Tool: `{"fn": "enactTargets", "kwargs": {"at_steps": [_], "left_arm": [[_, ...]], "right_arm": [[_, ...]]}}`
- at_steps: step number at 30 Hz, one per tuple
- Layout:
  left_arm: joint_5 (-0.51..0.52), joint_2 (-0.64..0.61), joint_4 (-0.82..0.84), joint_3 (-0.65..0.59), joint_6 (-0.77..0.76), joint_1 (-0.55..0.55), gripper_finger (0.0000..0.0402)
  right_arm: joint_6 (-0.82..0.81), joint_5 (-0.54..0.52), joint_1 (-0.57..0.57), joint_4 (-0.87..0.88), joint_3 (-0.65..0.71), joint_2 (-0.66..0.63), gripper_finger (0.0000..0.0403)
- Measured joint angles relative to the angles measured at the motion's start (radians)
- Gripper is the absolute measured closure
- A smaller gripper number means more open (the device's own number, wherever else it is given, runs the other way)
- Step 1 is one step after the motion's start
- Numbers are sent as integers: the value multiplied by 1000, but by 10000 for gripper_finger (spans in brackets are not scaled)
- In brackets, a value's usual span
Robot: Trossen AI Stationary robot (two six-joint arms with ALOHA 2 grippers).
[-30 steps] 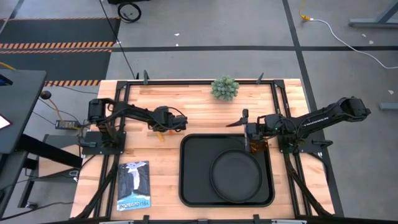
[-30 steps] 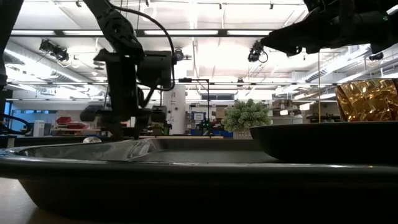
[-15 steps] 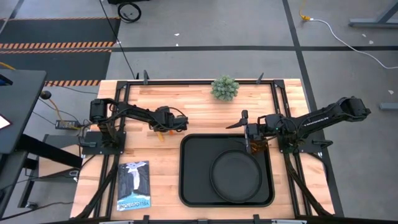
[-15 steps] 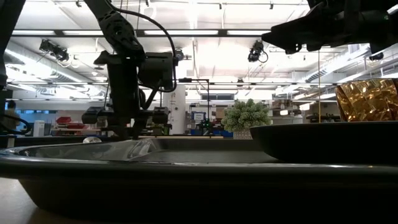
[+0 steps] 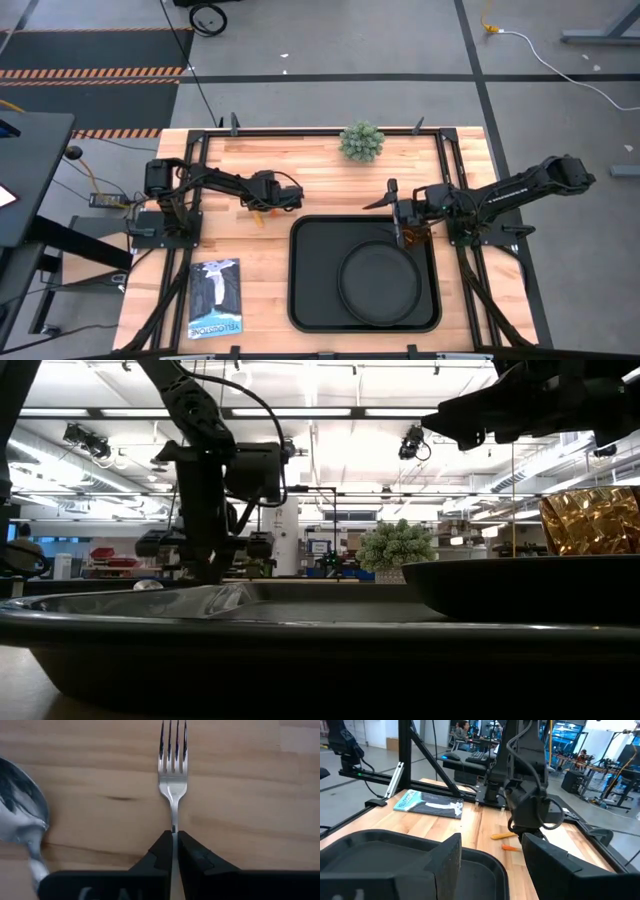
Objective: Pick and place plate/cup/fork/spoon on tray
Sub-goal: Put the orange fork on the black tray to the right of the plate
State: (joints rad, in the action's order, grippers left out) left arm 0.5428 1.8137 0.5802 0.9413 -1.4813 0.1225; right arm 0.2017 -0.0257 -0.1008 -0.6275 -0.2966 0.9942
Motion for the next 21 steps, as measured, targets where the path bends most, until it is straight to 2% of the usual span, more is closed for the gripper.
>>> {"fn": "enactTargets", "kwargs": {"at_steps": [11,17,21], "left_arm": [[64,-7,33,151,37,-71,382],[97,-8,49,237,5,-161,382],[154,-5,10,261,-47,-247,382]], "right_arm": [[-1,0,-50,0,0,2,199],[-1,-1,-68,0,0,2,201],[-1,0,-75,0,0,2,202]]}}
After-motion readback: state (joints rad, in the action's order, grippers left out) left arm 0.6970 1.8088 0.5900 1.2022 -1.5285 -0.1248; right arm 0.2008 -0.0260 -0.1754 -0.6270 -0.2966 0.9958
